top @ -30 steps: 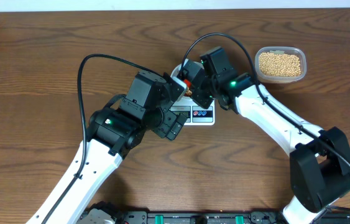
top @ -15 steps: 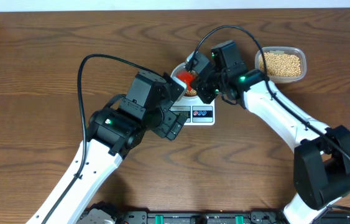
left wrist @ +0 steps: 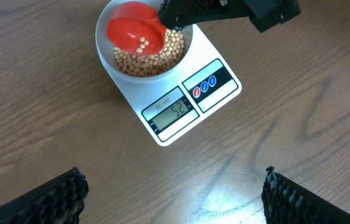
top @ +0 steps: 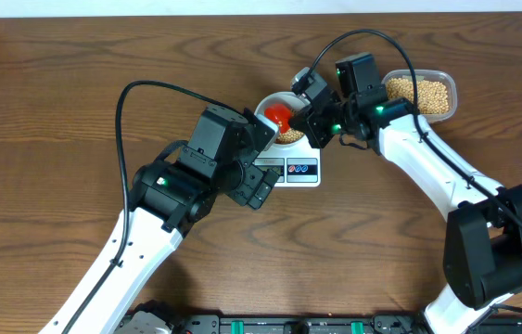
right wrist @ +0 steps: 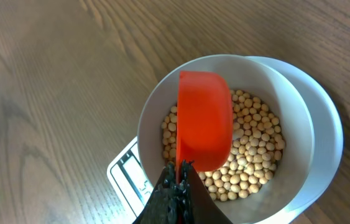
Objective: Scoop item into bowl and weigh 50g on scale
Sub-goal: 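Tilt the scoop further inside the bowl to trickle peas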
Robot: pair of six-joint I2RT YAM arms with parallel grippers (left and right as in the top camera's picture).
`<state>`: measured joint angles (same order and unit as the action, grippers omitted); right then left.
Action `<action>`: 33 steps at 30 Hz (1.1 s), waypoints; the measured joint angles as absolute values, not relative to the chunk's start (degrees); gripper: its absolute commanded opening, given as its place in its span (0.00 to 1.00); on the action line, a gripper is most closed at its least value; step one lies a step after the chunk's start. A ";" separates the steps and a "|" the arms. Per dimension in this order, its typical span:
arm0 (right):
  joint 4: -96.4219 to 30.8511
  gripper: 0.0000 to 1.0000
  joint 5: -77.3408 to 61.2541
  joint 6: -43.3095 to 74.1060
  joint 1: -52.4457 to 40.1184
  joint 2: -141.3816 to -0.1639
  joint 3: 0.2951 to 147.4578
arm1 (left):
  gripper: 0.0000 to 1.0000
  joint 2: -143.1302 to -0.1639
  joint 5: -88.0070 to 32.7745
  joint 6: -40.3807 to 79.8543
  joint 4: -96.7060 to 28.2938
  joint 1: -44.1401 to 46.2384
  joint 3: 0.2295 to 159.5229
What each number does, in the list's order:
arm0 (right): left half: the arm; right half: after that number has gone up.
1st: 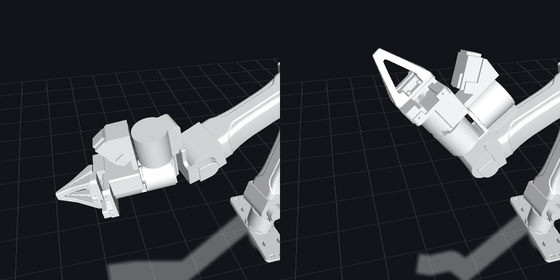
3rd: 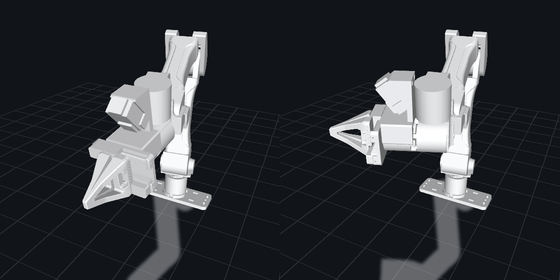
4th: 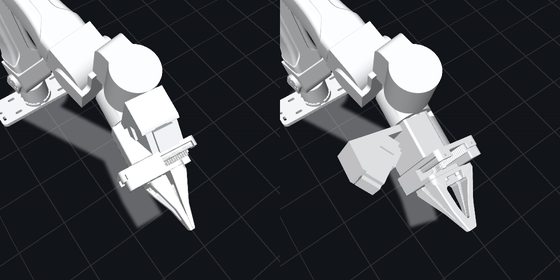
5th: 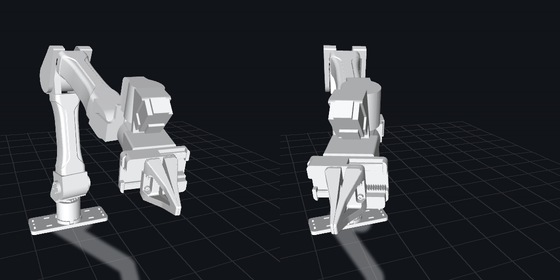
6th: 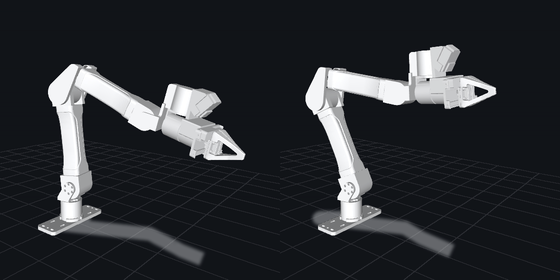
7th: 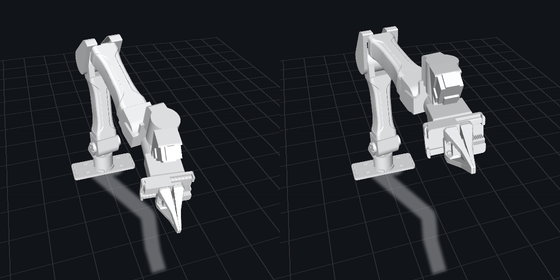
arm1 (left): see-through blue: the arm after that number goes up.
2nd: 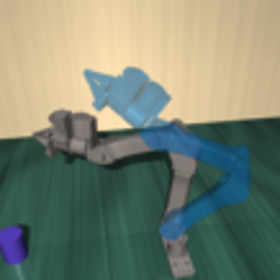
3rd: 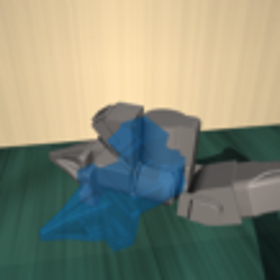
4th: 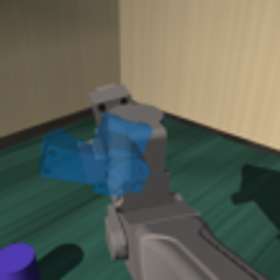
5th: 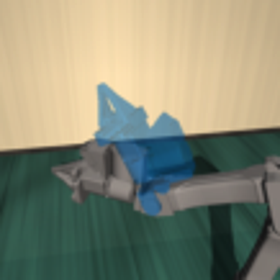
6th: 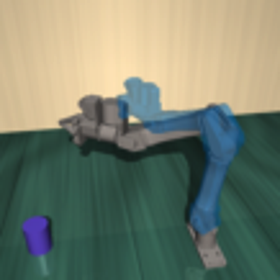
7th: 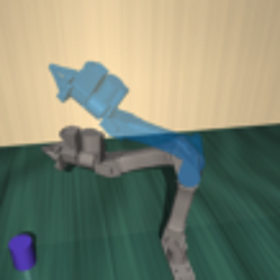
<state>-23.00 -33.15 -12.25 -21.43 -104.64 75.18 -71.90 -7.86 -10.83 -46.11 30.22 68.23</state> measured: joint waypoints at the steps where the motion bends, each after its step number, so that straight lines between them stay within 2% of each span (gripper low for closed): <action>1: -23.00 0.01 -33.47 -12.14 -21.32 -104.64 75.18 | 0.92 -71.90 -7.86 -10.83 -46.11 30.22 68.23; 19: -21.76 0.01 -34.63 -11.86 -21.23 -104.64 75.18 | 0.92 -71.90 -7.86 -10.83 -46.09 30.22 68.23; 33: -21.76 0.01 -23.90 -14.52 -21.23 -104.64 75.18 | 0.92 -71.90 -7.86 -10.83 -46.11 30.22 68.23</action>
